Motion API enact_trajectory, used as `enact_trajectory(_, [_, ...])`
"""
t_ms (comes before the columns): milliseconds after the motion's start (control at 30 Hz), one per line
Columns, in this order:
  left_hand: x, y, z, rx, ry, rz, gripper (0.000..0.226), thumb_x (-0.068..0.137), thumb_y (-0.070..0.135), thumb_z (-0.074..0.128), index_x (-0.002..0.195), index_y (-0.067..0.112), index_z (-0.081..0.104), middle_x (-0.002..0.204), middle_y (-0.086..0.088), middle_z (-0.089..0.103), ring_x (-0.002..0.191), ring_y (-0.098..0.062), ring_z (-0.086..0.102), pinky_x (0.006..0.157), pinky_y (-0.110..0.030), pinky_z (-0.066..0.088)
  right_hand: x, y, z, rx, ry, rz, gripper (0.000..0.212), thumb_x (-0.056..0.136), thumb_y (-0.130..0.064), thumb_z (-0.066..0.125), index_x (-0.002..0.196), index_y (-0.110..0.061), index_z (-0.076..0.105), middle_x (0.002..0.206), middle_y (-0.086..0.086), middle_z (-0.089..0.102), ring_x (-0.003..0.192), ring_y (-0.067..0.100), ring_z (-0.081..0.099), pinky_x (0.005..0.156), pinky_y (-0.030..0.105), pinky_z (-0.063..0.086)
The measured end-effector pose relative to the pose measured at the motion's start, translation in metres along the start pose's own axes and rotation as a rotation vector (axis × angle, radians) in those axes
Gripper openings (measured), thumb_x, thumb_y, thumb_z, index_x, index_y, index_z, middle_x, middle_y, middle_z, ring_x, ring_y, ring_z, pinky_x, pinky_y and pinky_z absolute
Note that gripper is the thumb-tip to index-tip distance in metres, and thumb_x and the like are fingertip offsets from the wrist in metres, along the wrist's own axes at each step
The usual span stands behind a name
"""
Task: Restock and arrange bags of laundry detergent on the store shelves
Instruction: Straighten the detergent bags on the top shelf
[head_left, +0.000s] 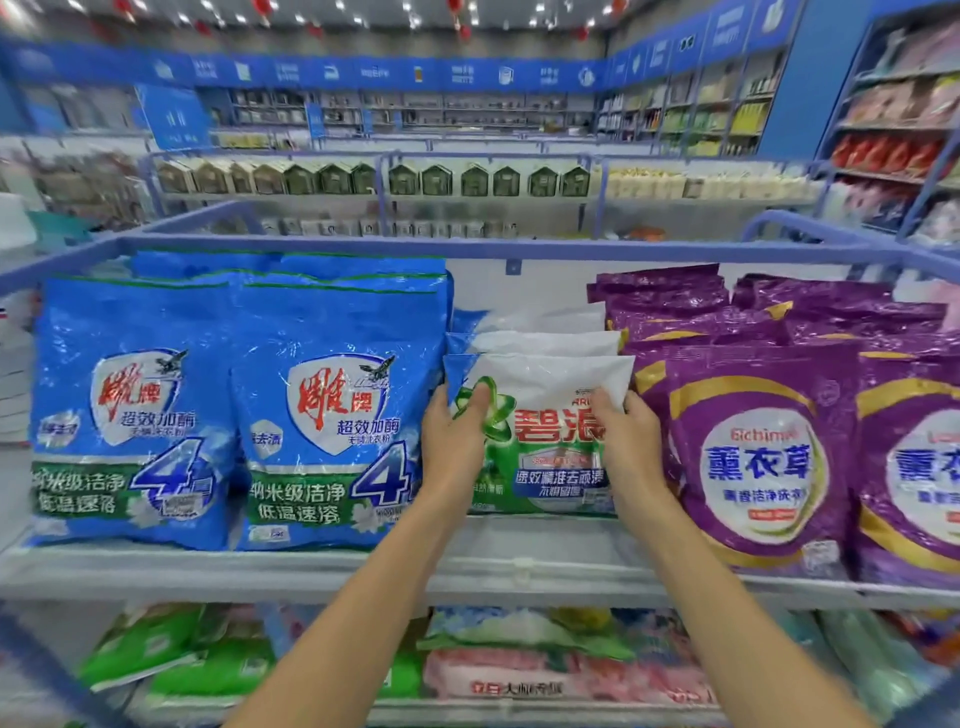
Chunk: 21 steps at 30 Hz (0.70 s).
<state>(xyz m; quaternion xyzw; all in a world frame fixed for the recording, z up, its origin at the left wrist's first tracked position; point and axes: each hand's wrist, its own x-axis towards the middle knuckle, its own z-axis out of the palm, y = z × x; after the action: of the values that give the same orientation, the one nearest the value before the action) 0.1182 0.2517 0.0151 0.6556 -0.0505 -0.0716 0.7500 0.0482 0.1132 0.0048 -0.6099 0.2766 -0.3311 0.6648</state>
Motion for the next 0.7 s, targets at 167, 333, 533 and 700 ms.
enact_trajectory(167, [0.001, -0.001, -0.003, 0.0, -0.013, -0.008, 0.073, 0.095, 0.047, 0.065, 0.156, 0.026, 0.032, 0.155, 0.008, 0.043, 0.14, -0.019, 0.046, 0.117, -0.047, 0.038, -0.003, -0.009, 0.0, 0.064, -0.001, -0.004, 0.025, 0.106, -0.034, 0.05, 0.113, -0.021, 0.07, 0.098, -0.001, 0.079, 0.087, 0.015, 0.076, 0.067, 0.027, 0.058])
enact_trajectory(333, [-0.022, -0.01, -0.028, 0.307, -0.23, 0.021, 0.082, 0.085, 0.024, 0.081, 0.147, 0.03, 0.029, 0.137, 0.012, 0.055, 0.119, -0.009, 0.057, 0.106, -0.033, 0.041, -0.032, -0.001, -0.024, -0.224, -0.125, -0.056, 0.029, 0.097, -0.029, 0.068, 0.123, -0.028, 0.055, 0.109, -0.015, 0.07, 0.092, -0.003, 0.068, 0.071, 0.015, 0.051])
enact_trajectory(533, [-0.034, -0.029, -0.036, 0.722, -0.166, 0.17, 0.076, 0.077, 0.015, 0.085, 0.135, 0.025, 0.037, 0.113, 0.009, 0.063, 0.104, -0.016, 0.063, 0.089, -0.032, 0.048, -0.052, 0.026, -0.029, -0.747, -0.114, -0.122, 0.077, 0.077, -0.035, 0.087, 0.136, -0.023, 0.04, 0.13, -0.006, 0.059, 0.116, 0.017, 0.06, 0.093, 0.039, 0.051])
enact_trajectory(700, [-0.03, -0.036, -0.032, 0.684, -0.141, 0.201, 0.066, 0.082, 0.008, 0.08, 0.133, 0.02, 0.041, 0.109, 0.004, 0.07, 0.098, -0.015, 0.067, 0.083, -0.031, 0.051, -0.048, 0.025, -0.022, -0.723, -0.1, -0.174, 0.066, 0.081, -0.021, 0.084, 0.132, -0.024, 0.042, 0.126, -0.006, 0.061, 0.114, 0.018, 0.062, 0.086, 0.033, 0.049])
